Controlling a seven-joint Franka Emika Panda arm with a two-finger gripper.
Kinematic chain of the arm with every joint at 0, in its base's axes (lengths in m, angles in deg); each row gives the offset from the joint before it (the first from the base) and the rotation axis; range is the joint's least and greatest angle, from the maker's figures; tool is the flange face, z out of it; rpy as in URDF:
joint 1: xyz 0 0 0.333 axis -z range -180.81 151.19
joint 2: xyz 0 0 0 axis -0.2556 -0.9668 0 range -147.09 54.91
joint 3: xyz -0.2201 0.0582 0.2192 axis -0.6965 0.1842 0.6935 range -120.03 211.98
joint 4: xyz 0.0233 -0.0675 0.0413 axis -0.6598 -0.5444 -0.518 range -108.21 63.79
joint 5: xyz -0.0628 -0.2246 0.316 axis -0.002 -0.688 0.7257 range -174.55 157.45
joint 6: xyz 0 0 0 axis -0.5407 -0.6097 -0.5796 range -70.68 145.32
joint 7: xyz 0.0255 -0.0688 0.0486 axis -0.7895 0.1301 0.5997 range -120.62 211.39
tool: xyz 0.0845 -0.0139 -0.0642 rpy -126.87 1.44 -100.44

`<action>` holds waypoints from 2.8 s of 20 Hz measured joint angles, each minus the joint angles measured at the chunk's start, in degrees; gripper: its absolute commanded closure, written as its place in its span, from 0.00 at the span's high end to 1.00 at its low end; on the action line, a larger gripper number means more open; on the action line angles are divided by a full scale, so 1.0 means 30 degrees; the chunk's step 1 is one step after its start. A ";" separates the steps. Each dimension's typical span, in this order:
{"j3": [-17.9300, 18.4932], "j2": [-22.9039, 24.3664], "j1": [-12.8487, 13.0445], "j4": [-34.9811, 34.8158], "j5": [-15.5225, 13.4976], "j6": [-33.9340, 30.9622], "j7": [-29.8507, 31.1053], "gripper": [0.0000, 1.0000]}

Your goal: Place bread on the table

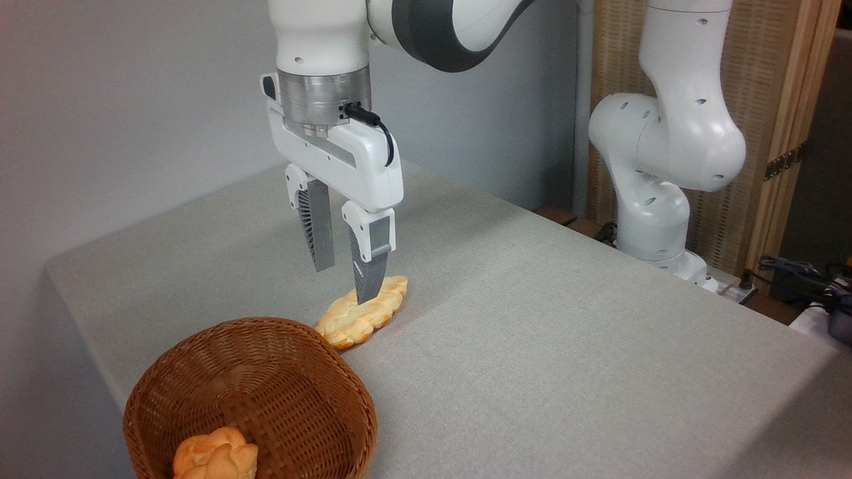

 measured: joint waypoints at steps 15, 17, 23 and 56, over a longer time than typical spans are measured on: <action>0.0000 -0.0041 0.0003 0.0000 0.0000 0.0000 0.0000 1.00; 0.0000 -0.0041 0.0003 0.0020 0.0000 0.0001 0.0000 1.00; 0.0001 -0.0159 0.0002 0.0108 -0.0002 0.0633 0.0000 1.00; 0.1015 -0.8156 -0.0044 0.0230 -0.2261 1.6406 0.0046 0.55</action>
